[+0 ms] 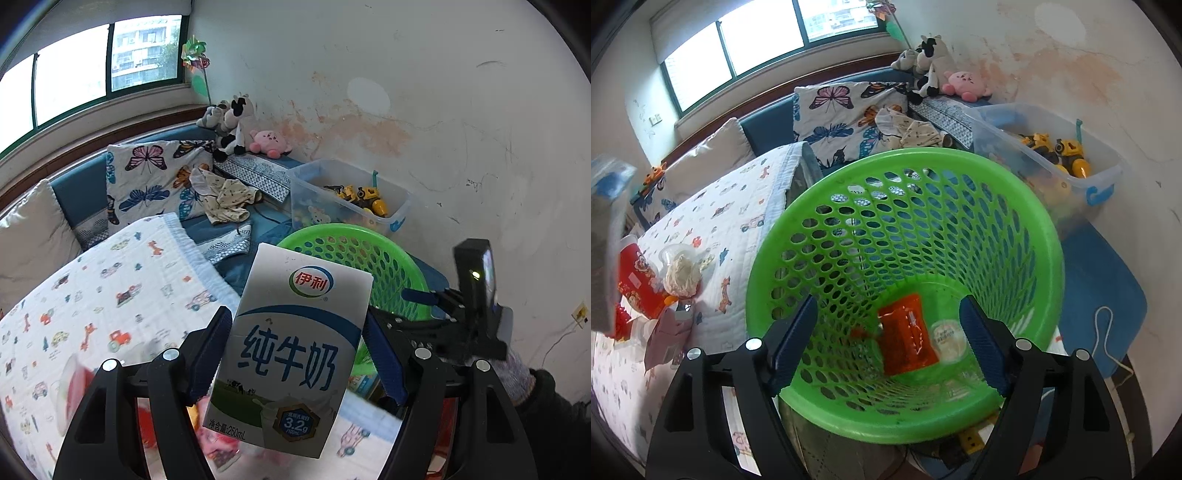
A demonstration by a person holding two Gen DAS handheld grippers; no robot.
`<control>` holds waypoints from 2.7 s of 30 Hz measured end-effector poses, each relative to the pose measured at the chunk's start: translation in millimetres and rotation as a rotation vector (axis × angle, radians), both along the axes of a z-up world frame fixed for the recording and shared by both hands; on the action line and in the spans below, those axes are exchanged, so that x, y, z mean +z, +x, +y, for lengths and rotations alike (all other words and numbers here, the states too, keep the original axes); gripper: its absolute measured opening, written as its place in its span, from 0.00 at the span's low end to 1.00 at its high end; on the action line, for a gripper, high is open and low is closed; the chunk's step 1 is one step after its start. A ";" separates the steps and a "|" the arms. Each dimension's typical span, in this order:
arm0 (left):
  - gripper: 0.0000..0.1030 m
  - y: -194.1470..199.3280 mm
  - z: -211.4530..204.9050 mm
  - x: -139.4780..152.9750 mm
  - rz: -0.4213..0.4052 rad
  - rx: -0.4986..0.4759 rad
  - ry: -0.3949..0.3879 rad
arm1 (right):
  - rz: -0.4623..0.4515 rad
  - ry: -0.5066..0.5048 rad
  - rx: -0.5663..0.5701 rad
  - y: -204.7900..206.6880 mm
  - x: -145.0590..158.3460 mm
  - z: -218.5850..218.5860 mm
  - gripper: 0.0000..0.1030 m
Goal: Collect trash
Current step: 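Move the right gripper back toward the red paper cup and mesh net, then grasp the red mesh net with the right gripper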
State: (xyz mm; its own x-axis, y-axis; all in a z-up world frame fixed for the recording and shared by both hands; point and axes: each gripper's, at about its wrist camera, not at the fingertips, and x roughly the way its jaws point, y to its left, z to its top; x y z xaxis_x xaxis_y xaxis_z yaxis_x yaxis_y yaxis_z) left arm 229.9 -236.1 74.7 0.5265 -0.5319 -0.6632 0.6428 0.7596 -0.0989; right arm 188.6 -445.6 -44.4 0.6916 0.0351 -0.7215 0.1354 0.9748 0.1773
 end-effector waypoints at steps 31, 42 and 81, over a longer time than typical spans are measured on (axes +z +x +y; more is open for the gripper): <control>0.76 33.0 -91.7 -36.6 0.093 -0.003 -0.026 | -0.059 0.023 -0.026 -62.7 6.4 -6.8 0.77; 0.76 4.0 -39.0 -18.6 0.063 0.040 -0.029 | -0.068 0.033 0.018 -70.0 10.5 14.5 0.77; 0.79 -49.5 260.3 -20.5 0.041 0.544 -0.070 | -0.136 0.040 0.533 -37.3 55.7 236.9 0.80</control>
State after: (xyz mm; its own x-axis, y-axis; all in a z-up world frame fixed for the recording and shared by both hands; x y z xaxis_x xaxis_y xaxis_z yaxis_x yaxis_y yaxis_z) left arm 180.5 24.2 54.2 0.7120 -0.2341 -0.6620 0.1540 0.9719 -0.1781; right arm 151.4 -208.8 11.3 0.6576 0.4318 -0.6173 -0.4021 0.8941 0.1972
